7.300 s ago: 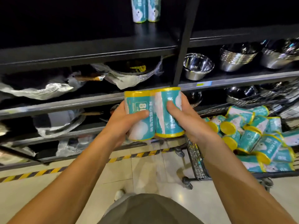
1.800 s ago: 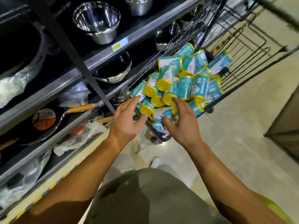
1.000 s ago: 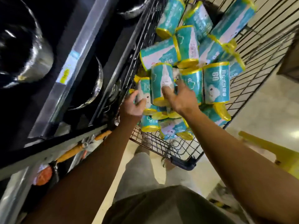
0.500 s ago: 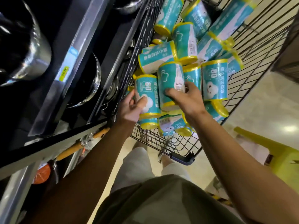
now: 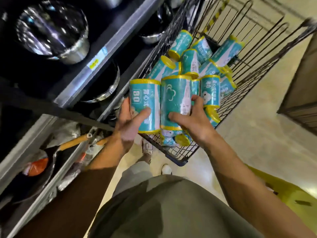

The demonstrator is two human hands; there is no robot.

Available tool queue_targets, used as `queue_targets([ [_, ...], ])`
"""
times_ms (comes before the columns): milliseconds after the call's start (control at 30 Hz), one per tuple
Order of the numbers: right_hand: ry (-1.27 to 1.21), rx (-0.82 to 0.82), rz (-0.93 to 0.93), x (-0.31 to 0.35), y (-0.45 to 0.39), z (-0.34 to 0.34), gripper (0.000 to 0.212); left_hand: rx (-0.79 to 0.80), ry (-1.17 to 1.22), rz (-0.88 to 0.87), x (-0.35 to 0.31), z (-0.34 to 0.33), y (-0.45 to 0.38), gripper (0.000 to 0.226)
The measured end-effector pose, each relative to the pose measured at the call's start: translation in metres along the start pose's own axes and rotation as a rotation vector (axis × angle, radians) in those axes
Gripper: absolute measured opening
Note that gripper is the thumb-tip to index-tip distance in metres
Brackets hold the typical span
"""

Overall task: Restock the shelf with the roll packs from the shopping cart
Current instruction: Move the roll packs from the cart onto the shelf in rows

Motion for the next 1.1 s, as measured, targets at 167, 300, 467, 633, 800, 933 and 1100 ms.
queue_targets([
  [167,-0.052,0.112,0.133,-0.011,0.052,-0.011,0.089,-0.059,0.037,-0.123,0.002,-0.014,0.063,0.063],
  [300,0.044,0.249,0.242,-0.013,0.089,-0.032,0.093,-0.179,0.053,-0.208,0.003,-0.016,0.118,0.051],
  [467,0.269,0.401,0.280,0.001,0.120,-0.069,0.084,-0.351,0.152,-0.309,-0.004,-0.001,0.185,0.045],
  [633,0.417,0.335,0.454,0.022,0.138,-0.107,0.069,-0.559,0.191,-0.408,-0.012,0.026,0.249,0.045],
  [800,0.374,0.341,0.563,0.041,0.153,-0.149,0.065,-0.705,0.166,-0.446,-0.013,0.062,0.304,0.042],
  [933,0.389,0.350,0.617,0.056,0.161,-0.194,0.061,-0.749,0.140,-0.507,-0.015,0.090,0.341,0.046],
  [1100,0.345,0.345,0.672,0.079,0.176,-0.262,0.058,-0.748,0.057,-0.543,-0.026,0.134,0.387,0.055],
])
Point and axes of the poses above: each hand's wrist, its own y-axis away from the middle knuckle, its own z-axis out of the back of the hand, x = y × z, the point moved 3 cm from there along -y, towards the middle knuckle, and after that the axes turned 10 degrees about x, right-handed, at the moved point
